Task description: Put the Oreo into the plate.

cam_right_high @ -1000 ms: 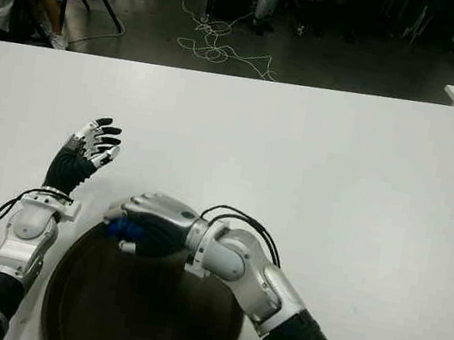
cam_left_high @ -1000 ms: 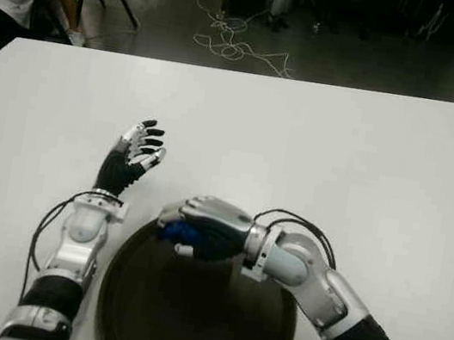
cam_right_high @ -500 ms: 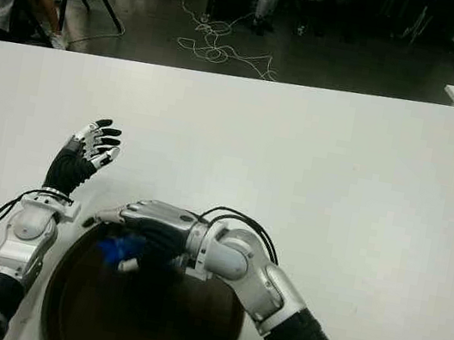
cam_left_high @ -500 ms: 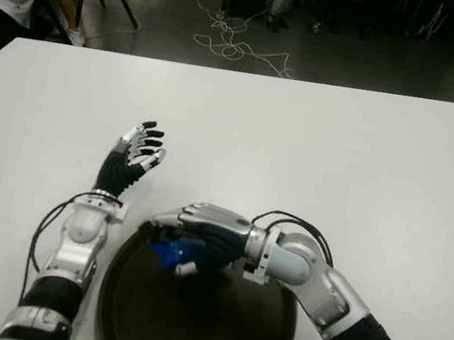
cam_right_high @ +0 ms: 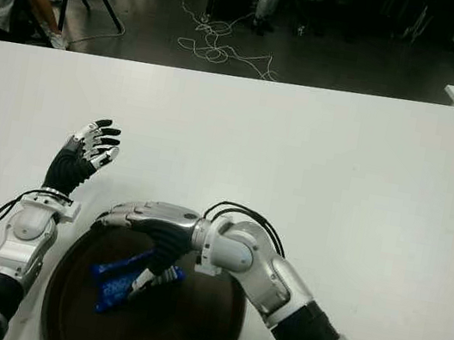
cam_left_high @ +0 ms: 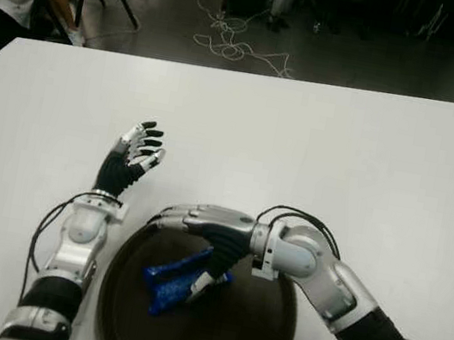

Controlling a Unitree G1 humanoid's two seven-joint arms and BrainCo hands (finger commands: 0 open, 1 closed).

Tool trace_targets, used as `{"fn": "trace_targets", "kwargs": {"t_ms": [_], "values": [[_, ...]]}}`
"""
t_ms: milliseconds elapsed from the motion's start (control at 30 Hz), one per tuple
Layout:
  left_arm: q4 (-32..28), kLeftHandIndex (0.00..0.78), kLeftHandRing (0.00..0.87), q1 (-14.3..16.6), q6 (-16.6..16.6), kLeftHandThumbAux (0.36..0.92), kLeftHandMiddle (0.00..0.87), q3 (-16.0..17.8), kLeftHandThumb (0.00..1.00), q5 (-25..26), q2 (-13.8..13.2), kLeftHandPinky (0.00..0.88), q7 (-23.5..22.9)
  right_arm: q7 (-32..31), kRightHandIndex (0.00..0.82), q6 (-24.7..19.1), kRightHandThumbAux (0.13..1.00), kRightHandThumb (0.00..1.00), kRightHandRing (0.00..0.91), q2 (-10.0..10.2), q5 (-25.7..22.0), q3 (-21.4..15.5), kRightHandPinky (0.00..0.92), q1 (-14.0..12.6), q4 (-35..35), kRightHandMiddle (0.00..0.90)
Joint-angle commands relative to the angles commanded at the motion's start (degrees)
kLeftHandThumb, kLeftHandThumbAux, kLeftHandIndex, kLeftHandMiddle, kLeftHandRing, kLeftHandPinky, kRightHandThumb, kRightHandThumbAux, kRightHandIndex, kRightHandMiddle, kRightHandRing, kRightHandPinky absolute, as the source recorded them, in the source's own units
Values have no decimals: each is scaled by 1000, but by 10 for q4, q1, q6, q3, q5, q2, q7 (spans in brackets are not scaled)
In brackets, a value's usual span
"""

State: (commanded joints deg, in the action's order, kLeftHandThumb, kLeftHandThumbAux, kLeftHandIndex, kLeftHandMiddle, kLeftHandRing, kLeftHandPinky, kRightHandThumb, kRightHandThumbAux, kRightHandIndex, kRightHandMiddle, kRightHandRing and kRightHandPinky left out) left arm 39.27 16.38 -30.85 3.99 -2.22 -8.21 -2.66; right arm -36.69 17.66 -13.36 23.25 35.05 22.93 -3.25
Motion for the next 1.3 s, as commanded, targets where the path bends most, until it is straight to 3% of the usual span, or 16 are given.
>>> {"fn": "trace_targets", "kwargs": {"t_ms": [300,467,500,633,767,833,900,1000,1067,1167,1300], "values": [[7,156,244,4,-1,663,252,4,78,11,3,218,-9,-17,0,10,654,0,0,-14,-24,-16,0,5,-4,0],[12,157,246,7,-2,674,255,8,94,21,6,221,-16,-25,0,21,619,0,0,-36,-55,-43,0,-1,3,0],[13,158,248,8,-3,676,257,9,96,24,7,227,-17,-25,0,22,607,0,0,-38,-62,-49,0,0,1,0],[16,165,256,11,-1,671,263,13,80,30,10,228,-19,-21,0,38,593,0,0,-36,-101,-90,0,47,-76,0],[20,168,255,14,3,657,262,16,73,35,12,227,-20,-24,0,36,613,0,0,-45,-159,-145,0,47,-110,0],[21,171,257,16,4,641,262,17,81,36,13,239,-20,1,0,31,623,0,0,-34,-173,-168,0,33,-118,0],[21,171,255,16,5,619,257,17,82,34,12,243,-19,36,0,37,640,0,0,-17,-180,-192,0,40,-153,0],[21,165,245,17,5,597,246,14,62,25,8,225,-15,104,0,85,657,0,0,3,-180,-230,6,74,-285,0],[23,164,240,18,7,588,243,13,39,20,5,216,-12,146,15,118,695,0,35,10,-180,-252,40,86,-372,40],[28,168,243,21,7,585,247,12,29,16,3,220,-9,185,58,139,728,0,99,21,-183,-271,106,87,-443,100],[34,166,244,23,8,591,252,13,34,14,3,223,-7,251,126,132,742,0,197,46,-186,-293,226,102,-554,188]]}}
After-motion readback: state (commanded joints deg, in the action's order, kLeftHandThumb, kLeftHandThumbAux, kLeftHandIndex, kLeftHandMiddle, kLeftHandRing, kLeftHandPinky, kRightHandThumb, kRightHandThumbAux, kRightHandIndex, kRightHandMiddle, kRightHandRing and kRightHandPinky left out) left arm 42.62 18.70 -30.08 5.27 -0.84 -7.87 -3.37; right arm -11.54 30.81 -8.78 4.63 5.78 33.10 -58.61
